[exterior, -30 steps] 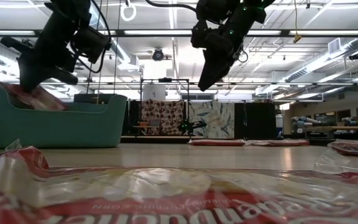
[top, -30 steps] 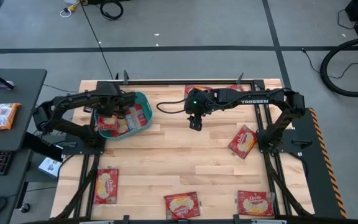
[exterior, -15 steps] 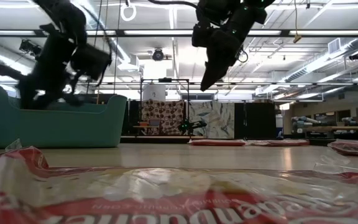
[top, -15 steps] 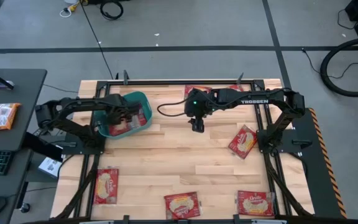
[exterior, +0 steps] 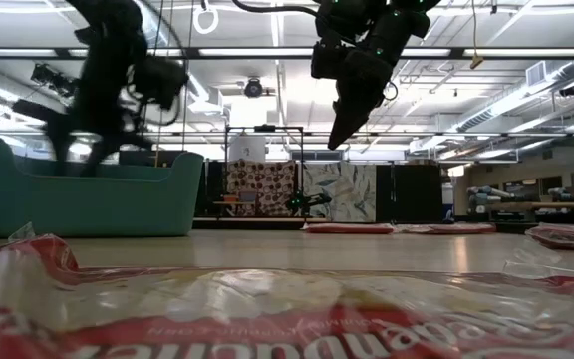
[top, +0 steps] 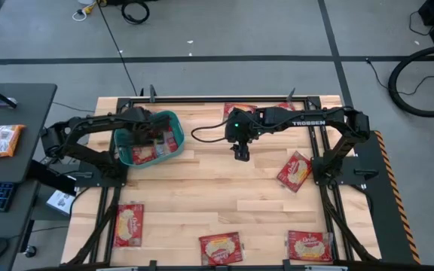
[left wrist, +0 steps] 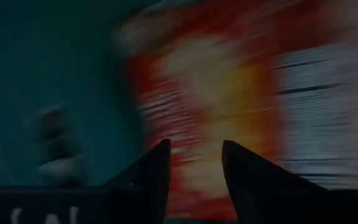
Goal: Sort popcorn bags into baskets
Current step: Adjust the popcorn bag in the green bin
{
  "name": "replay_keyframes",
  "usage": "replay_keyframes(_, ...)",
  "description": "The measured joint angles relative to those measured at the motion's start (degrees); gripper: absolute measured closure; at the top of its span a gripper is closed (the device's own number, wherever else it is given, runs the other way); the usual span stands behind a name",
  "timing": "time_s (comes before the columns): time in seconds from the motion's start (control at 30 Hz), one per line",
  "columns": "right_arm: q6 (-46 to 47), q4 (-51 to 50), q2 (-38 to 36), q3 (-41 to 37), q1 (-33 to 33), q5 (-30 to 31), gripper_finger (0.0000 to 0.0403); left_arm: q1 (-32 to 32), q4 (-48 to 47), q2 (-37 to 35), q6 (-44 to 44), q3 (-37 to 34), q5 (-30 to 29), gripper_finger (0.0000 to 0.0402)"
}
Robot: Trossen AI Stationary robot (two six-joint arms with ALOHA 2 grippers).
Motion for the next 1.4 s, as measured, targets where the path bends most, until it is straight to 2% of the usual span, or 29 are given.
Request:
replay_keyframes(0.17, 1.75, -0.05, 0.00, 0.00, -0.02, 0.01, 0.0176, -0.70, 18.55, 0.80, 0.25, 1.56, -4.44, 0.0238)
replay_keyframes(0.3, 4.10, -1.24, 0.00, 0.00, 0.07, 0.02, 0.0176, 1.27, 27.21, 4.84, -1.44, 0.09, -4.80, 0.0237)
replay_keyframes(0.53, 5.38, -3.44, 0.00, 0.00, 1.29, 0.04, 0.0176, 1.78, 29.69, 13.18, -1.67, -0.02, -5.15, 0.0237)
replay_keyframes(0.77, 5.60, -3.40, 0.00, 0.00, 1.49, 0.48, 0.0176, 0.66, 30.04, 18.02, -1.62, 0.22, -3.85, 0.0236)
replay_keyframes(0.9, 5.53, -2.92, 0.00, 0.00, 1.36, 0.59, 0.0176, 0.65, 31.60, 18.76, 3.62, 0.16, -3.12, 0.0239)
replay_keyframes(1.0, 5.49, -2.21, 0.00, 0.00, 1.11, 0.59, 0.0176, 0.59, 34.24, 18.87, 9.76, 0.18, -3.32, 0.0269)
replay_keyframes(1.17, 5.12, -0.91, -0.08, 0.00, 0.69, 0.59, 0.0176, 1.37, 33.83, 18.54, 11.23, 0.06, -3.17, 0.0382)
replay_keyframes(1.3, 5.35, -0.91, -1.30, 0.01, 0.63, 0.59, 0.0176, 1.37, 33.03, 15.32, 11.86, -0.25, -2.49, 0.0396)
replay_keyframes(1.4, 4.68, -0.68, -2.16, 0.02, 0.63, 0.59, 0.0176, 1.76, 32.38, 9.65, 12.92, -0.39, -1.16, 0.0397)
